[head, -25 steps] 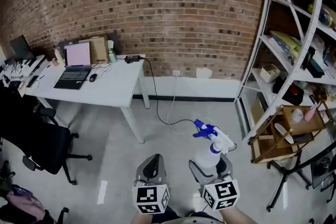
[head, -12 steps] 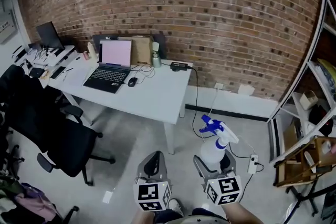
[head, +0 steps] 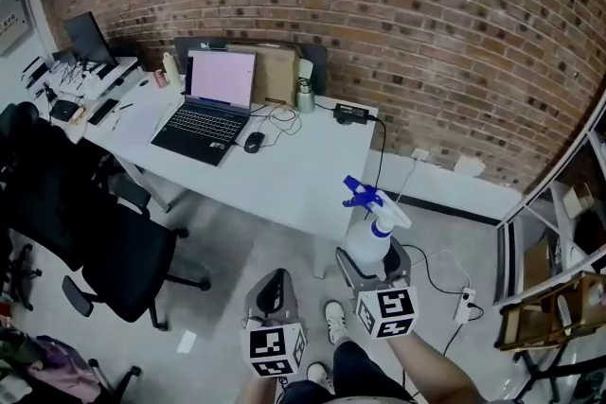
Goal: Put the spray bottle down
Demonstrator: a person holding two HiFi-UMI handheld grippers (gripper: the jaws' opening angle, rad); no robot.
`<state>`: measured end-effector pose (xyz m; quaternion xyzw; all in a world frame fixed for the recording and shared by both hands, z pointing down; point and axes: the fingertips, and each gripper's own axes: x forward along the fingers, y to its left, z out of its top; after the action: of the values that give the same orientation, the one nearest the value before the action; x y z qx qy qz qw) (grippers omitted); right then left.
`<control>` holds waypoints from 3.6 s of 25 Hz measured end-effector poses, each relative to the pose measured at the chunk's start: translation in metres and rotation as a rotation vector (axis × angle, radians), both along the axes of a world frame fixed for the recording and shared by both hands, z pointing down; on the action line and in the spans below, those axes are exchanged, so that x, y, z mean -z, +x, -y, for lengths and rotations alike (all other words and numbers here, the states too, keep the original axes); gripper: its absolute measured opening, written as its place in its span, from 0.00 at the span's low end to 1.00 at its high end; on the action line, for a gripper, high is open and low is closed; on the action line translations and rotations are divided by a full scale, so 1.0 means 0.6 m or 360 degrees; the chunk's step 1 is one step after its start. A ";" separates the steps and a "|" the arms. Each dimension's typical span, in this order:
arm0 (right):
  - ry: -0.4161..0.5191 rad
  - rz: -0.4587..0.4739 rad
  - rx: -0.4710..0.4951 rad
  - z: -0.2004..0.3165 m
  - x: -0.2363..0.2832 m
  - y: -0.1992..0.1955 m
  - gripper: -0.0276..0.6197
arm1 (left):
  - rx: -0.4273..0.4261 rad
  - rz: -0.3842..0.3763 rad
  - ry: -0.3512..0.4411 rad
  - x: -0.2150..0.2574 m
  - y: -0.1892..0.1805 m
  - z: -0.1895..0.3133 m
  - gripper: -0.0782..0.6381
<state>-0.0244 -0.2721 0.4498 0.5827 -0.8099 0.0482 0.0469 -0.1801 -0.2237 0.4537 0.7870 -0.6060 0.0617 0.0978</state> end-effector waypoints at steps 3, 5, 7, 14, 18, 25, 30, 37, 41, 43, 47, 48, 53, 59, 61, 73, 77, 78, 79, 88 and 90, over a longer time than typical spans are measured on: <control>0.0015 0.0001 0.0030 0.087 -0.018 -0.017 0.65 | 0.0023 0.0004 -0.0007 -0.021 -0.005 0.061 0.12; 0.0008 -0.0003 0.0047 0.141 -0.035 -0.027 0.65 | 0.0030 -0.0001 -0.0009 -0.034 -0.007 0.099 0.12; -0.0003 -0.0012 0.0059 0.193 -0.053 -0.032 0.65 | 0.0033 -0.0014 -0.0015 -0.050 -0.006 0.137 0.12; -0.0037 0.0003 0.0059 0.335 -0.113 -0.047 0.65 | 0.0067 -0.0010 -0.0023 -0.103 -0.010 0.261 0.12; -0.0037 -0.0030 0.0080 0.384 -0.141 -0.062 0.65 | 0.0064 0.0000 -0.0062 -0.128 -0.002 0.300 0.12; -0.0050 -0.0061 0.0092 0.412 -0.176 -0.081 0.65 | 0.0033 -0.0003 -0.0102 -0.152 0.012 0.332 0.12; -0.0030 -0.0080 0.0094 0.411 -0.180 -0.086 0.65 | 0.0030 -0.0015 -0.0119 -0.162 0.012 0.332 0.12; -0.0074 -0.0101 0.0122 0.411 -0.190 -0.085 0.67 | 0.0016 -0.0022 -0.0118 -0.156 0.018 0.323 0.12; -0.0090 -0.0120 0.0132 0.400 -0.189 -0.085 0.67 | 0.0009 -0.0021 -0.0099 -0.142 0.019 0.313 0.12; -0.0093 -0.0123 0.0128 0.391 -0.183 -0.085 0.67 | 0.0005 -0.0019 -0.0085 -0.133 0.019 0.308 0.12; -0.0083 -0.0095 0.0099 0.356 -0.158 -0.078 0.67 | -0.0011 -0.0011 -0.0042 -0.108 0.022 0.291 0.12; -0.0084 -0.0070 0.0097 0.343 -0.148 -0.076 0.67 | -0.0015 -0.0009 -0.0031 -0.101 0.023 0.284 0.12; -0.0119 0.0110 0.0117 0.253 -0.097 -0.060 0.33 | -0.0029 -0.0021 0.0011 -0.070 0.032 0.242 0.12; -0.0106 0.0089 0.0060 0.137 -0.042 -0.038 0.04 | -0.0057 -0.0042 0.0036 -0.038 0.047 0.166 0.12; -0.0090 0.0090 0.0069 0.099 -0.026 -0.038 0.04 | -0.0068 -0.0036 0.0040 -0.030 0.052 0.138 0.12; -0.0098 0.0103 0.0113 -0.071 -0.005 -0.059 0.04 | -0.0121 -0.0005 0.0036 0.001 0.062 0.000 0.12; -0.0081 0.0094 0.0125 -0.097 0.000 -0.070 0.04 | -0.0141 0.0012 0.0051 0.008 0.064 -0.025 0.12; -0.0081 0.0097 0.0127 -0.101 0.002 -0.072 0.04 | -0.0144 0.0008 0.0050 0.010 0.063 -0.028 0.12; -0.0081 0.0099 0.0128 -0.105 0.003 -0.074 0.04 | -0.0146 0.0004 0.0047 0.012 0.061 -0.031 0.12; -0.0075 0.0075 0.0139 -0.116 0.002 -0.084 0.04 | -0.0123 -0.0008 0.0052 0.022 0.044 -0.038 0.12; -0.0078 0.0067 0.0139 -0.115 0.001 -0.085 0.04 | -0.0127 -0.0003 0.0057 0.026 0.043 -0.037 0.12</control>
<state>-0.0756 -0.2028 0.4492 0.5443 -0.8340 0.0783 0.0462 -0.1542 -0.2013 0.4382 0.8122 -0.5751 0.0538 0.0817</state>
